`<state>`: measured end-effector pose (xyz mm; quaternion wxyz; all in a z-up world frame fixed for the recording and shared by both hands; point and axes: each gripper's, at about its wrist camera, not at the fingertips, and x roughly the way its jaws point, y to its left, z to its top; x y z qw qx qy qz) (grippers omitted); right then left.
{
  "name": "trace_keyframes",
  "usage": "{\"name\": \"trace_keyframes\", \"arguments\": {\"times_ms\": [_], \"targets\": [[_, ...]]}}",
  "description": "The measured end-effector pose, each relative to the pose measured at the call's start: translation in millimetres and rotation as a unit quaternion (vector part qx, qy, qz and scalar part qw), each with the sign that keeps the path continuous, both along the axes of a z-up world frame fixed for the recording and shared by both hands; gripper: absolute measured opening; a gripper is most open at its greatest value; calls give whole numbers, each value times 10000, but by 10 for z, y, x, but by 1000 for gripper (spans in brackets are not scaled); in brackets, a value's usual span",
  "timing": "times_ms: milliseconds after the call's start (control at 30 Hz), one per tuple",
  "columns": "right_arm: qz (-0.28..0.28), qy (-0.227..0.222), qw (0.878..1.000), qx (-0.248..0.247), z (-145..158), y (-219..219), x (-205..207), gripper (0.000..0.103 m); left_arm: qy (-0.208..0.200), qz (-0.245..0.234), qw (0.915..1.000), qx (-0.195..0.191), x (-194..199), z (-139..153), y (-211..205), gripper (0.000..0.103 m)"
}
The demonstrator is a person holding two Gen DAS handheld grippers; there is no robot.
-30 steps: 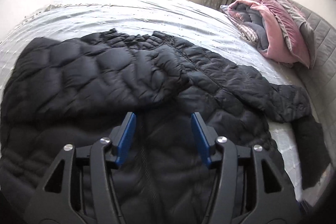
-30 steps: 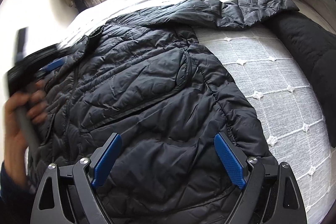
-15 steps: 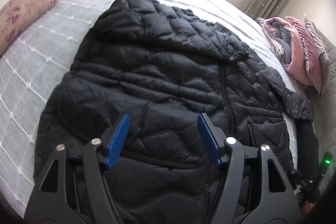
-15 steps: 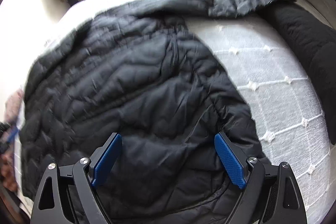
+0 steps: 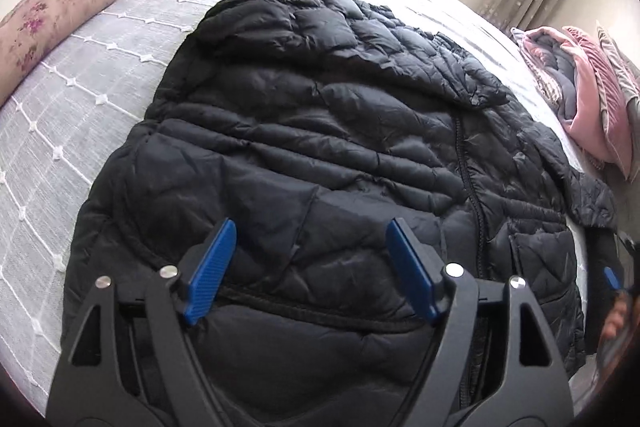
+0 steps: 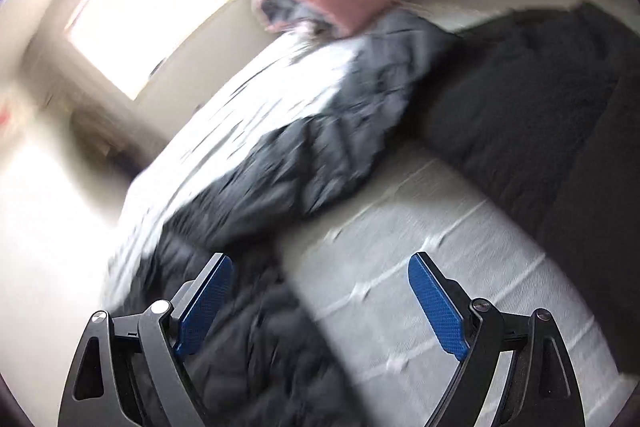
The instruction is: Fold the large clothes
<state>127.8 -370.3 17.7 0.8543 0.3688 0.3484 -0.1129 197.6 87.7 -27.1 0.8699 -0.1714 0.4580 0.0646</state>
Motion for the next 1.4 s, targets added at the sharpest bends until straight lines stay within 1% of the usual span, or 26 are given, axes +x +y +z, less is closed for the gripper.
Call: {"name": "trace_keyframes", "arguments": {"times_ms": [67,167,267,300,333,367,433,467,500,533,600,700,800,867,967,1033,1067,1100,1133,1167,1233,1267,1300,1333,1367,1400], "targets": [[-313,141,9993,154,-77,-270,210,91,-9,-57,10000,-21,1,1,-5,78],[-529,70,9985,110,-108,-516,544,88,26,-51,10000,-66,5,-24,-15,78],[-893,2,9959,159,-121,-648,745,77,83,-116,9999,19,32,-52,-40,78],[-991,-5,9950,127,-114,-668,823,68,99,-143,9998,29,42,-57,-45,78],[-1059,74,9943,-27,-102,-675,916,54,113,-182,9998,33,50,-57,-48,78],[-1097,213,9935,-195,-96,-702,976,47,116,-211,9997,31,54,-56,-47,78],[-1188,687,9882,-674,-109,-729,1118,10,100,-248,9996,-2,50,-50,-33,78],[-1215,787,9869,-719,-121,-758,1132,7,104,-231,9997,-38,48,-52,-13,78],[-1255,766,9868,-682,-117,-790,1130,6,113,-213,9997,-79,47,-54,5,78],[-1260,653,9876,-664,-82,-809,1113,5,119,-200,9996,-128,46,-55,24,78],[-1264,449,9871,-878,74,-768,1045,4,138,-152,9995,-230,43,-54,59,78],[-1273,79,9817,-1412,419,-632,965,4,174,-120,9991,-357,51,-58,87,78],[-1283,-190,9777,-1651,766,-462,976,4,194,-89,9987,-464,63,-54,124,78],[-1140,-358,9757,-1835,1013,-267,1050,4,194,-31,9983,-543,66,-48,159,78],[-692,-836,9714,-2112,1442,250,1162,4,198,40,9974,-693,68,-42,238,78],[-232,-1199,9658,-2285,1713,722,1235,4,184,172,9968,-763,65,-31,321,78],[-9,-1324,9653,-2253,1788,895,1267,4,183,214,9964,-801,60,-28,356,78],[219,-1461,9669,-2082,1835,1070,1284,4,173,242,9957,-874,48,-30,395,78],[384,-1464,9709,-1857,1810,1179,1317,4,169,241,9953,-918,42,-35,419,78],[597,-1277,9757,-1678,1723,1265,1383,5,186,228,9952,-931,36,-47,437,78],[840,-901,9786,-1647,1480,1316,1453,16,248,151,9955,-897,30,-62,446,78],[806,-576,9792,-1772,1277,1277,1473,20,265,79,9959,-858,33,-59,437,78],[681,-361,9805,-1807,1110,1199,1451,36,268,32,9963,-812,34,-55,429,78],[530,-203,9830,-1745,951,1061,1404,63,266,-2,9967,-760,39,-47,419,78],[249,-71,9874,-1564,756,856,1316,75,260,-13,9972,-700,43,-43,411,78],[29,-80,9898,-1421,642,680,1188,82,258,-6,9975,-662,49,-41,406,78]]}}
